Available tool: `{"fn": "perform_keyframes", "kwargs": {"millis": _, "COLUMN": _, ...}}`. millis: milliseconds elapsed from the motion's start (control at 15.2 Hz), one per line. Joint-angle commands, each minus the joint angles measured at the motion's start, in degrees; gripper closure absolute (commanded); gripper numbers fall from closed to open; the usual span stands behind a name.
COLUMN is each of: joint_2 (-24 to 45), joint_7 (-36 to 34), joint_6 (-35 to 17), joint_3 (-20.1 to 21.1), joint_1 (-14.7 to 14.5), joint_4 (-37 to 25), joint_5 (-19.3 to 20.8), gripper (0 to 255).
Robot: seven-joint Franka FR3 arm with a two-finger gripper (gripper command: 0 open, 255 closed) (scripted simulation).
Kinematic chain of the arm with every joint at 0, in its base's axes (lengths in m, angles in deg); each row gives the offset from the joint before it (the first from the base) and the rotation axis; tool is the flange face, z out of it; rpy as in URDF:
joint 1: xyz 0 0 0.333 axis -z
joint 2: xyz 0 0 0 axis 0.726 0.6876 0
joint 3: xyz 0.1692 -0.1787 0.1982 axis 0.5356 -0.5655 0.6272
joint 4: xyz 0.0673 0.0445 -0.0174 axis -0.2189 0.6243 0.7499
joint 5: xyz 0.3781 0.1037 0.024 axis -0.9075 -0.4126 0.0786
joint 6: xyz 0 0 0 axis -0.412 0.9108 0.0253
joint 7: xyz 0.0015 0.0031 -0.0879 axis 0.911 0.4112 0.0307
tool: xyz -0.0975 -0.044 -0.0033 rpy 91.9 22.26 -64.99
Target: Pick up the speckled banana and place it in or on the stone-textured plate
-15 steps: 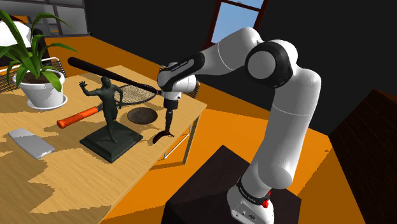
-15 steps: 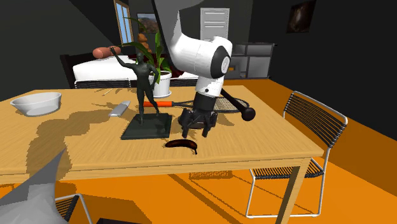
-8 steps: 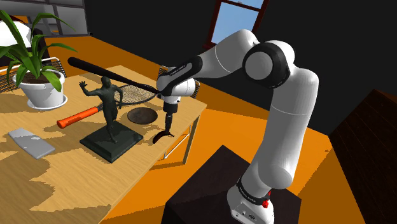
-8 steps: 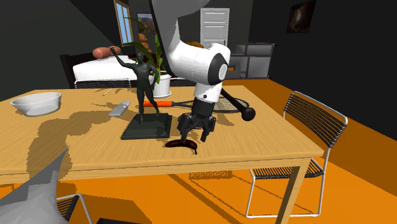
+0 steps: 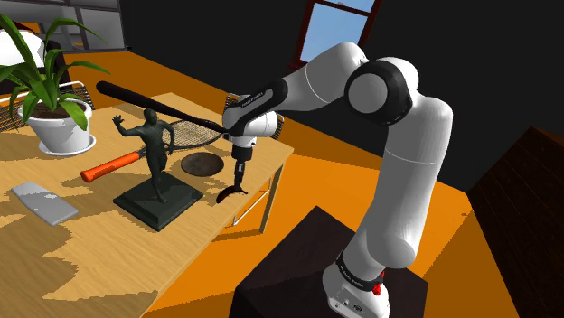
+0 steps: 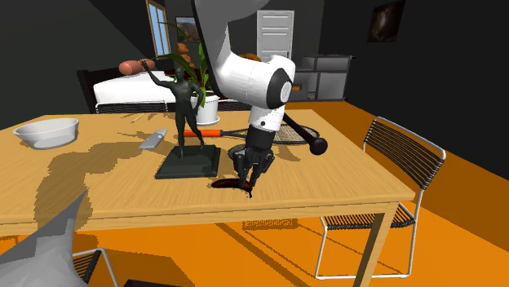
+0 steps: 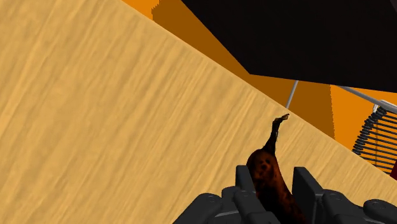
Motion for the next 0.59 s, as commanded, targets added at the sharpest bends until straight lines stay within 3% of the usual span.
{"fn": "perform_keyframes", "kwargs": {"millis": 0, "joint_2": 0.05, "joint_7": 0.00, "joint_6": -0.06, "joint_3": 0.00, "joint_1": 0.01, "joint_4": 0.01, "joint_5": 0.00, "gripper": 255}}
{"fn": "perform_keyframes", "kwargs": {"millis": 528, "joint_2": -2.22, "joint_7": -1.17, "joint_6": 2.40, "joint_3": -0.35, "joint_1": -0.16, "joint_4": -0.41, "joint_5": 1.10, "gripper": 255}}
